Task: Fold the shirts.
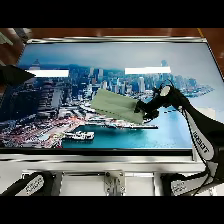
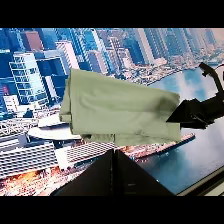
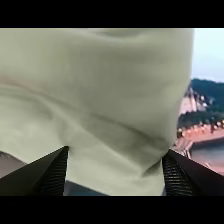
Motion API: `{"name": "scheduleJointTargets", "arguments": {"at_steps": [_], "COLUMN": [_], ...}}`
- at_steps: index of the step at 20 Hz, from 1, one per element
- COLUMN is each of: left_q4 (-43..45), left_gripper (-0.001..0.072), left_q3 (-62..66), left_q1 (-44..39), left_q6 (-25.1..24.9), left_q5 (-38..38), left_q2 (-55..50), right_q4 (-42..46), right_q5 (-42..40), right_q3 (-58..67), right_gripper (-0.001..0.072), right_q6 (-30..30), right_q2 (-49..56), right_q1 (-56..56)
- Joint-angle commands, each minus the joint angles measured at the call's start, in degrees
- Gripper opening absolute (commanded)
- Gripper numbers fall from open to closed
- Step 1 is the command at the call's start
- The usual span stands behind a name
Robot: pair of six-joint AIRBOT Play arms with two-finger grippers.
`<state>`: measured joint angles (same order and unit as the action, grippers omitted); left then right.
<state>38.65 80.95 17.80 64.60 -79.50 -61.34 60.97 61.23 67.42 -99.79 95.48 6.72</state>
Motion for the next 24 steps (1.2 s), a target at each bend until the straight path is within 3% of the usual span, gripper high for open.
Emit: {"name": "scheduleJointTargets", "arguments": {"at_steps": [1, 2, 3, 6, 13, 19, 24], "left_q4": [-3.17, -4.33, -5.14, -5.29, -5.25, -5.22, -5.25], "left_gripper": [0.0038, 0.0038, 0.0038, 0.0038, 0.0038, 0.0038, 0.0038], "left_q3": [-0.15, -0.15, -0.15, -0.15, -0.15, -0.15, -0.15], "left_q1": [0.0, 0.02, 0.0, -0.44, -3.96, -4.72, -5.01], "left_q6": [0.66, 0.68, 0.68, 0.68, 0.68, 0.7, 0.68], "left_q5": [1.07, 1.07, 1.07, 1.64, 2.45, -1.84, -5.68], "left_q2": [0.04, 0.04, 0.04, 0.04, 0.04, 0.04, 0.02], "right_q4": [-7.41, -9.35, -11.21, -11.69, -8.81, -1.46, 0.44], "right_q5": [-5.92, -6.86, -7.8, -8.66, 3.72, 15.15, 7.08], "right_q3": [-0.87, -0.85, -0.57, 3.02, 14.53, 15.54, 15.54], "right_gripper": [0.0346, 0.0092, 0.0068, 0.0068, 0.0068, 0.0069, 0.0069], "right_q6": [1.73, 2.1, 5.38, 17.4, 11.28, 10.82, 10.84], "right_q2": [2.08, 1.81, 0.96, -4.68, -19.56, -22.38, -22.32], "right_q1": [-0.09, -0.11, -0.11, -2.23, -29.57, -51.06, -57.86]}}
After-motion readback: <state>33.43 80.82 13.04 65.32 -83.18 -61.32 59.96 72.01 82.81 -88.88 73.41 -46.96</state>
